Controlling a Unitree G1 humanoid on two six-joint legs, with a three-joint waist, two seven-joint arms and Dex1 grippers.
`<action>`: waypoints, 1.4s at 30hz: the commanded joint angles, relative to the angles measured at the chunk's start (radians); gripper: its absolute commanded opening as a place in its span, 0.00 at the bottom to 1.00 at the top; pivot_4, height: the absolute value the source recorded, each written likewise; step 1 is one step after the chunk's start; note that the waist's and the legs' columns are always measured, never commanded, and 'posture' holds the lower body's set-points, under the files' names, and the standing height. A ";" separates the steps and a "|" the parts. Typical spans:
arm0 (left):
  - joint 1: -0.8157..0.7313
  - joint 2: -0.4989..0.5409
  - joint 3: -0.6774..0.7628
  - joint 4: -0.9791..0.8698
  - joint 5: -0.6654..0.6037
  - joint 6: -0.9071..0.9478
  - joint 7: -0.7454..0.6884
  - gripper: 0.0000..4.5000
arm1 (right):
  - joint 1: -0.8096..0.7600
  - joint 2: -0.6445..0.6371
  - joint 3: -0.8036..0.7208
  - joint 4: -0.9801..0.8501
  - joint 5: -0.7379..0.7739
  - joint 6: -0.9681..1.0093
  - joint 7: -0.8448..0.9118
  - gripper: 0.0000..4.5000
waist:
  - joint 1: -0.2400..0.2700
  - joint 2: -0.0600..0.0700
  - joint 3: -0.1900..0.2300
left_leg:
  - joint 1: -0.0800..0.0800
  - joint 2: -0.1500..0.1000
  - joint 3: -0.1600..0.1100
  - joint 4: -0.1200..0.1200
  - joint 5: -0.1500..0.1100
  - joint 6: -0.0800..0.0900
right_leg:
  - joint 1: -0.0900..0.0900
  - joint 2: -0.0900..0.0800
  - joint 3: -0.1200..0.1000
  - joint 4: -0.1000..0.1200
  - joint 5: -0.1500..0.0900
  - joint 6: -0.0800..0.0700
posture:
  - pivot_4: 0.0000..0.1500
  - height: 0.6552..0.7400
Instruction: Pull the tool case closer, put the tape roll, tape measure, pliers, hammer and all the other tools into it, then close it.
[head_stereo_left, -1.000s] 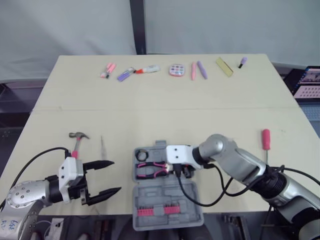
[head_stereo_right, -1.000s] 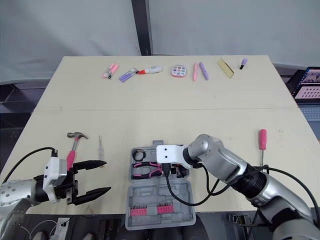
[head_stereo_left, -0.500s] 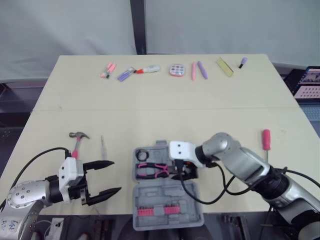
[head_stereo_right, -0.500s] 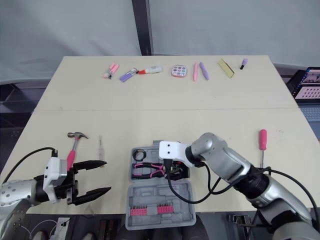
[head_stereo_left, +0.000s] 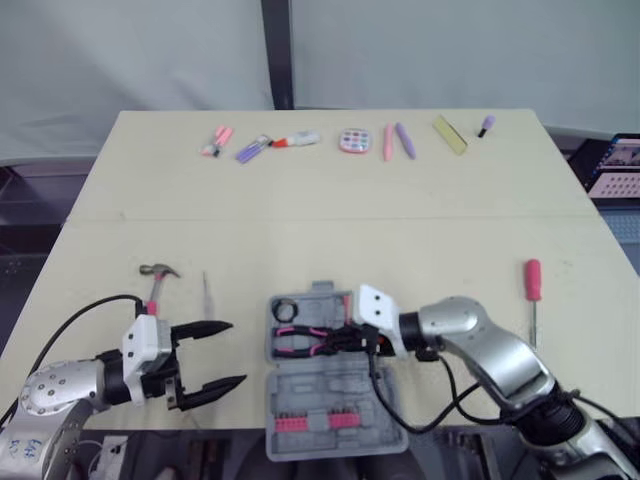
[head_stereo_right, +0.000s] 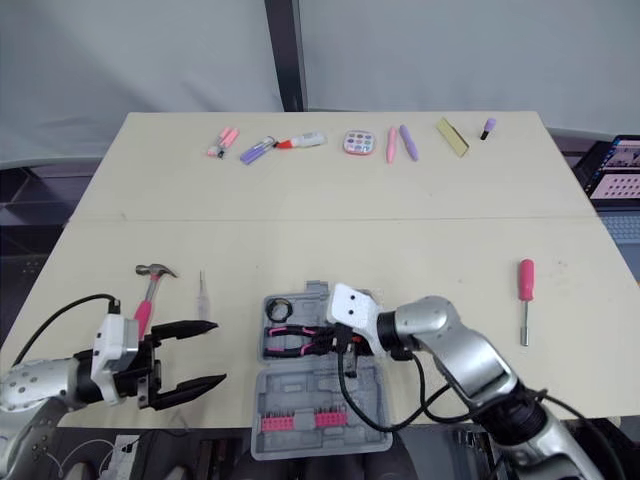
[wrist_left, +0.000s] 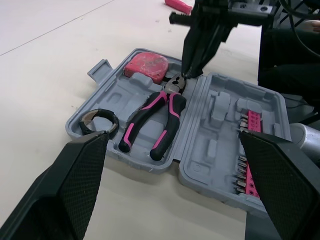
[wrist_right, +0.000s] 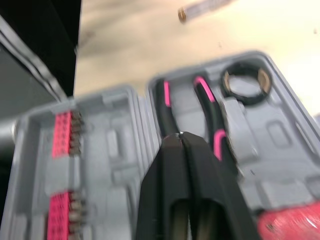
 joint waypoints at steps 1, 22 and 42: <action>-0.002 -0.003 0.006 -0.011 0.003 -0.016 -0.003 1.00 | 0.009 0.013 -0.010 0.016 0.003 -0.040 -0.017 0.01 | 0.000 0.000 0.000 | 0.000 0.000 0.000 0.000 0.000 0.000 | 0.000 0.000 0.000 0.000 0.000 0.000 | 1.00 1.00; -0.002 0.000 0.012 -0.013 0.003 -0.013 -0.003 1.00 | 0.038 0.065 0.019 0.186 -0.082 -0.174 -0.057 0.01 | 0.000 0.000 0.000 | 0.000 0.000 0.000 0.000 0.000 0.000 | 0.000 0.000 0.000 0.000 0.000 0.000 | 1.00 1.00; 0.000 -0.006 0.002 -0.011 0.001 -0.012 -0.003 1.00 | 0.049 0.034 0.098 0.264 -0.209 -0.162 -0.087 0.01 | 0.000 -0.002 -0.002 | 0.005 0.001 0.000 -0.001 0.000 0.000 | 0.002 0.000 0.000 -0.001 0.000 0.000 | 1.00 1.00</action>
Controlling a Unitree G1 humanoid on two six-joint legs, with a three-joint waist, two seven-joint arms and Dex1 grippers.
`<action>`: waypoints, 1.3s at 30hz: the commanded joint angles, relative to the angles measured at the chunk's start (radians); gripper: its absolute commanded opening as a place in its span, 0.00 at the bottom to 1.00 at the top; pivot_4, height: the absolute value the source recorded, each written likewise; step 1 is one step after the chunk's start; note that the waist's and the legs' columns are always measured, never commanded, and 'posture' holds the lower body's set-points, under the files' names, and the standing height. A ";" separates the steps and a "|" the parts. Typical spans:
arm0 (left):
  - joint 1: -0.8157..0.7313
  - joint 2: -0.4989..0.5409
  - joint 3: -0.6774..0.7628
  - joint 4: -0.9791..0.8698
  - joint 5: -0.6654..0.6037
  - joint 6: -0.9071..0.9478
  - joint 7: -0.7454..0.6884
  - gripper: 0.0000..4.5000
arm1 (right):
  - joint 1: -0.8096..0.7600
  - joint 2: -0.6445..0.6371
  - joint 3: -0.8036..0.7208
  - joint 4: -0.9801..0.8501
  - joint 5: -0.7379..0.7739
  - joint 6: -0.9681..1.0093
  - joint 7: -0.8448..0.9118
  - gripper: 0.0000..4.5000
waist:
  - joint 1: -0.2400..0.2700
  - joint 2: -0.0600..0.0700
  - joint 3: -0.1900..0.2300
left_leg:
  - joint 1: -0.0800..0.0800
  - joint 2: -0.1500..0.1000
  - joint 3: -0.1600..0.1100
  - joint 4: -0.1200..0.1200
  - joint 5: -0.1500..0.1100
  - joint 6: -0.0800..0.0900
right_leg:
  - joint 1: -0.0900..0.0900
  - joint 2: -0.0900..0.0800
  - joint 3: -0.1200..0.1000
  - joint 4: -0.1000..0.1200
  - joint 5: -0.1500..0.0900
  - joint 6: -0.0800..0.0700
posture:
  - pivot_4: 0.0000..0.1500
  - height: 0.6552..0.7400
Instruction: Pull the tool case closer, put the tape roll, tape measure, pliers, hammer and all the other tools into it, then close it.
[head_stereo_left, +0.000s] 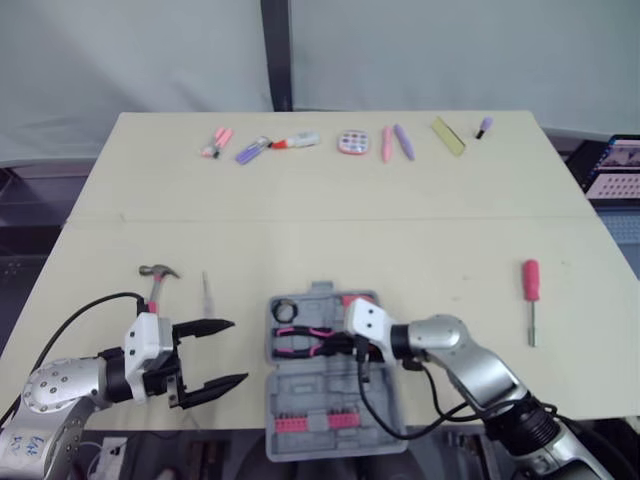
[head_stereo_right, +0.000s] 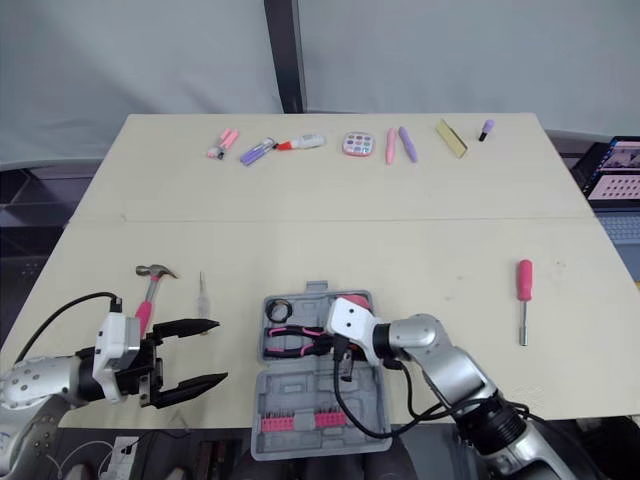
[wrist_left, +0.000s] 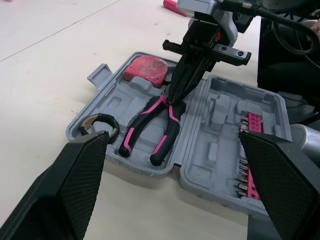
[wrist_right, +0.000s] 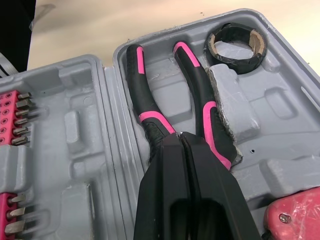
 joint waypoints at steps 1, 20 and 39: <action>0.008 -0.007 0.003 -0.012 0.000 -0.012 -0.002 1.00 | 0.026 -0.028 0.049 0.071 -0.073 0.057 -0.022 0.01 | 0.000 0.000 0.000 | 0.000 0.000 0.000 0.000 0.000 0.000 | 0.000 0.000 0.000 0.000 0.000 0.000 | 1.00 1.00; 0.009 -0.015 -0.003 -0.032 0.000 0.001 0.018 1.00 | 0.056 -0.044 0.091 0.168 -0.139 -0.006 -0.052 0.01 | 0.007 -0.007 -0.022 | 0.010 -0.002 -0.007 -0.004 0.000 0.000 | 0.011 -0.001 0.003 -0.008 0.000 -0.001 | 1.00 1.00; -0.002 -0.010 -0.006 -0.050 -0.003 0.021 0.025 1.00 | 0.120 0.076 -0.082 0.070 0.080 -0.104 -0.030 0.01 | 0.003 -0.001 -0.013 | 0.011 -0.001 -0.007 -0.007 -0.001 -0.001 | 0.018 0.000 0.002 -0.017 -0.001 -0.002 | 1.00 1.00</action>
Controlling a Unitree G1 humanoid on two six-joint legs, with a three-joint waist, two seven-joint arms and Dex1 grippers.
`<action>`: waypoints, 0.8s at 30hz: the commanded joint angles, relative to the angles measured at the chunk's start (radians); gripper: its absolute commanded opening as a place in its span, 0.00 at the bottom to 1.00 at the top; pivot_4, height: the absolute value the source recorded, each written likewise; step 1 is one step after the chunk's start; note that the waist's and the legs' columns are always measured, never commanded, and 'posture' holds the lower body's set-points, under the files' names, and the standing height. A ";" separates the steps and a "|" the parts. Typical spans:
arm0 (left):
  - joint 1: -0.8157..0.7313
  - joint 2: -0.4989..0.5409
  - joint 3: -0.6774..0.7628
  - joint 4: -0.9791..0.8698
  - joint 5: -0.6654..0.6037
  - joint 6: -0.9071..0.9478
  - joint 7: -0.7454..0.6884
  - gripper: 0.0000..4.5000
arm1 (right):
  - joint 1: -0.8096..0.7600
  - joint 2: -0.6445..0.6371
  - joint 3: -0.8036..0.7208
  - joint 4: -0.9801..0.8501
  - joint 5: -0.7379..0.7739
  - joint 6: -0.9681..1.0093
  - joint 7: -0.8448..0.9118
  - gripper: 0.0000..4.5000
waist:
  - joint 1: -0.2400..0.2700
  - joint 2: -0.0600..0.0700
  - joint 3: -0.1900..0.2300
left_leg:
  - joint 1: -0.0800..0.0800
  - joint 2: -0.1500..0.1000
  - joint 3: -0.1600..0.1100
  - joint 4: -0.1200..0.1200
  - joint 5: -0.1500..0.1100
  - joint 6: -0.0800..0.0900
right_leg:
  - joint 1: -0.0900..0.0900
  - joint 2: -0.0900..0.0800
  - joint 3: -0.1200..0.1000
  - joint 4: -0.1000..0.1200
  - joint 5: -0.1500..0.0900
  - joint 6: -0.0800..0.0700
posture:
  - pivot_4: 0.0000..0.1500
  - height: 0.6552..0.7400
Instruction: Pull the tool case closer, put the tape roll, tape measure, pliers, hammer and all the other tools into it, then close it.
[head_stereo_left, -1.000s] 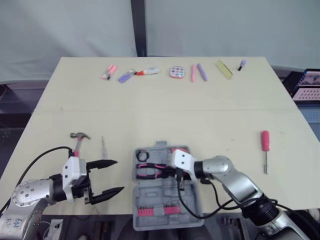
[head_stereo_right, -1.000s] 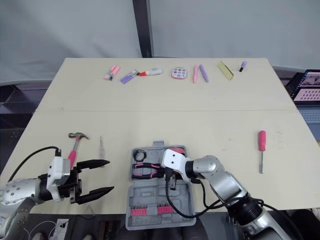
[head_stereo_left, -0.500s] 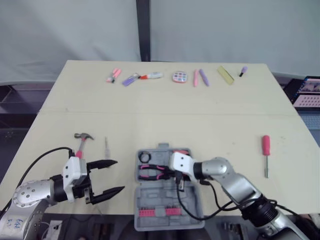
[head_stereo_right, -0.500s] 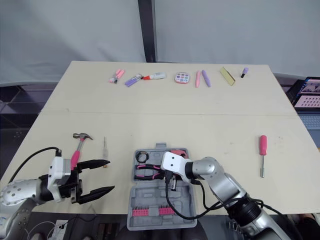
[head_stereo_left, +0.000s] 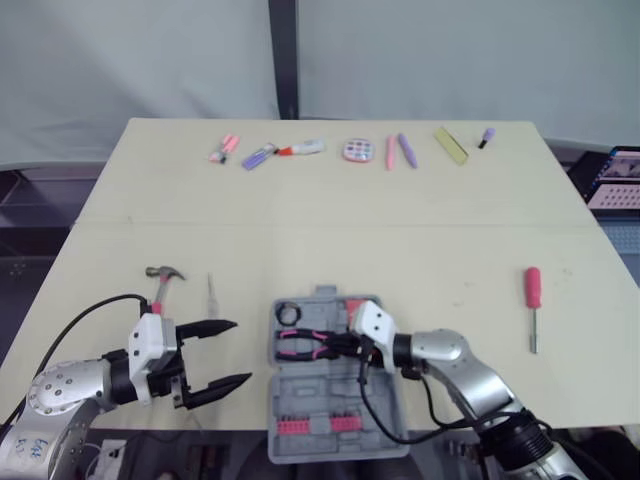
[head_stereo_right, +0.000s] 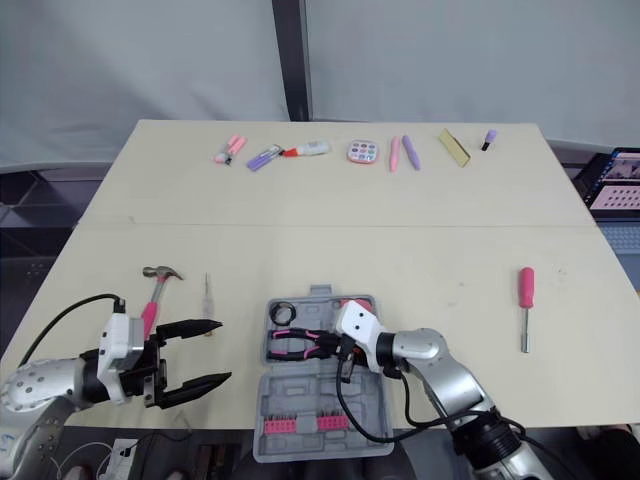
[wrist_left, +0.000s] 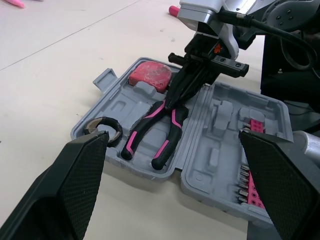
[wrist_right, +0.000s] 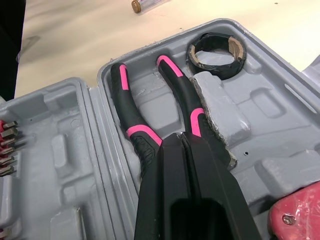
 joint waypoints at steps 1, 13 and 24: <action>-0.006 0.008 0.003 -0.027 -0.003 0.001 0.001 1.00 | 0.017 0.002 0.009 -0.005 0.012 0.008 0.019 0.01 | 0.000 0.000 0.001 | 0.000 0.000 0.000 0.000 0.000 0.000 | 0.000 0.000 0.000 0.000 0.000 0.000 | 1.00 1.00; -0.010 0.010 0.005 -0.025 -0.001 0.003 -0.009 1.00 | 0.010 0.026 -0.009 -0.037 0.039 0.003 0.005 0.01 | -0.001 0.001 0.004 | -0.001 0.000 0.000 0.000 0.000 0.000 | -0.001 0.000 0.000 -0.001 0.000 0.000 | 1.00 1.00; -0.018 0.008 -0.002 -0.026 0.002 0.004 -0.008 1.00 | 0.021 0.019 -0.008 -0.073 0.053 0.026 0.015 0.01 | -0.001 0.004 0.011 | -0.003 0.000 0.000 0.001 0.000 0.000 | -0.002 0.000 0.000 0.000 0.000 0.000 | 1.00 1.00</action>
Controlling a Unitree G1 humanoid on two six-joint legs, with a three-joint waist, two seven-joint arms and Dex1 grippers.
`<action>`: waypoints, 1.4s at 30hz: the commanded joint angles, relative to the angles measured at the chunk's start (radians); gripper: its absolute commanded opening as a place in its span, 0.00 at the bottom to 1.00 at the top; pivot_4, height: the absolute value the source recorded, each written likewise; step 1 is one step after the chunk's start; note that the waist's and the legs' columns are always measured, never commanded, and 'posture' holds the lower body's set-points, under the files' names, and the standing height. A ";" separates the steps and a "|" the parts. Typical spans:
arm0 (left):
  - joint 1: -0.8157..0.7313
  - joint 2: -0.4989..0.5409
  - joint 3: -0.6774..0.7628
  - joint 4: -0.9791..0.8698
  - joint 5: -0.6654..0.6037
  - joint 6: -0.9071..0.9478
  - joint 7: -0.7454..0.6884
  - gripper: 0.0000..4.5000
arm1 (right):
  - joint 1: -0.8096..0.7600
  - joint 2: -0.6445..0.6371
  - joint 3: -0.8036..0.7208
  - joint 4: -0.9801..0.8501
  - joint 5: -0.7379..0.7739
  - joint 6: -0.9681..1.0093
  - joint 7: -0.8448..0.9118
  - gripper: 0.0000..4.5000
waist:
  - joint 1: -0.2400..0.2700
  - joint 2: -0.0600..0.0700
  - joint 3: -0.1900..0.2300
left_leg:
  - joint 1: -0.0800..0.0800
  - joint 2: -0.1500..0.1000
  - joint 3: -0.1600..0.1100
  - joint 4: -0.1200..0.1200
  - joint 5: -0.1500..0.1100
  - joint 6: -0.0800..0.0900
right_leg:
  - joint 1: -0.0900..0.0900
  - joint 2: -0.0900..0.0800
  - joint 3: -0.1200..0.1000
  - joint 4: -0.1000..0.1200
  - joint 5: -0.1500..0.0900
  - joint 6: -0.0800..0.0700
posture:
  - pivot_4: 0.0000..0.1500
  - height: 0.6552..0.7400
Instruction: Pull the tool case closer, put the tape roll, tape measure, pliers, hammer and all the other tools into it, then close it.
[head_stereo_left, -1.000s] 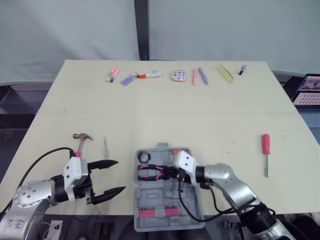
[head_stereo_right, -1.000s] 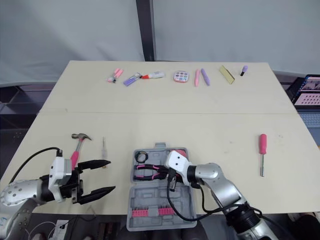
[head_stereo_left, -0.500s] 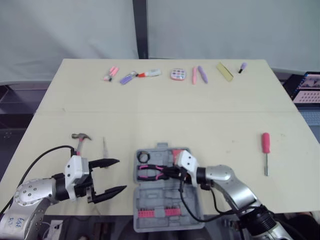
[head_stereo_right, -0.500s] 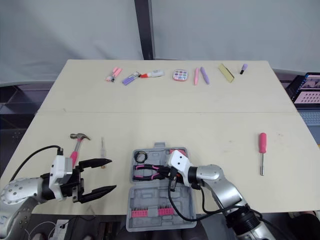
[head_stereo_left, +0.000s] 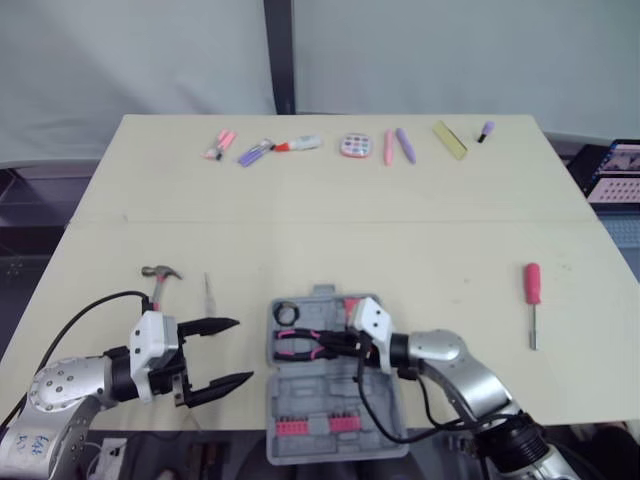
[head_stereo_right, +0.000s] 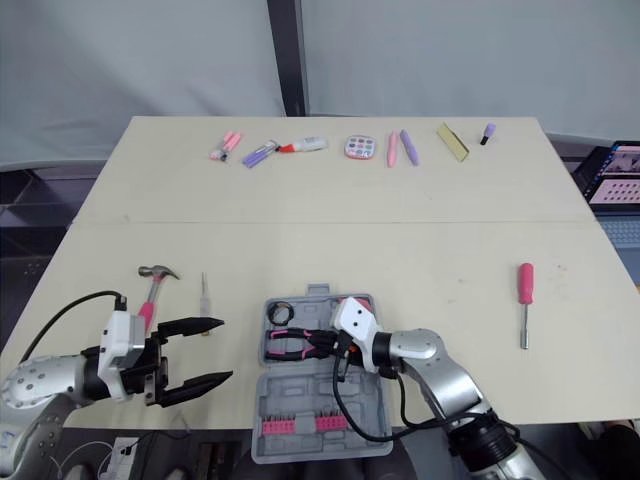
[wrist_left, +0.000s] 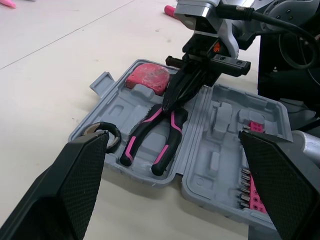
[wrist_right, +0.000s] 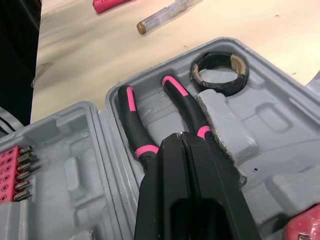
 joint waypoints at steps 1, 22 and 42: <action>-0.003 0.008 -0.001 -0.020 0.003 -0.002 -0.001 1.00 | 0.016 -0.003 0.008 -0.019 0.005 -0.013 0.012 0.01 | 0.000 0.000 0.000 | 0.000 0.000 0.000 0.000 0.000 0.000 | 0.000 0.000 0.000 0.000 0.000 0.000 | 1.00 1.00; 0.008 0.006 0.002 -0.018 0.004 -0.007 -0.002 1.00 | 0.062 -0.039 0.064 0.122 -0.095 -0.082 0.005 0.01 | 0.002 0.000 0.001 | 0.000 0.000 0.000 0.001 0.000 0.000 | 0.001 0.000 0.000 0.000 0.000 0.000 | 1.00 1.00; 0.002 0.011 0.003 -0.012 0.003 -0.006 -0.006 1.00 | 0.047 -0.057 0.126 0.242 -0.197 -0.060 -0.040 0.01 | 0.001 -0.004 -0.004 | 0.005 0.001 0.000 -0.001 0.000 0.000 | 0.004 0.000 0.000 -0.001 0.000 0.000 | 1.00 1.00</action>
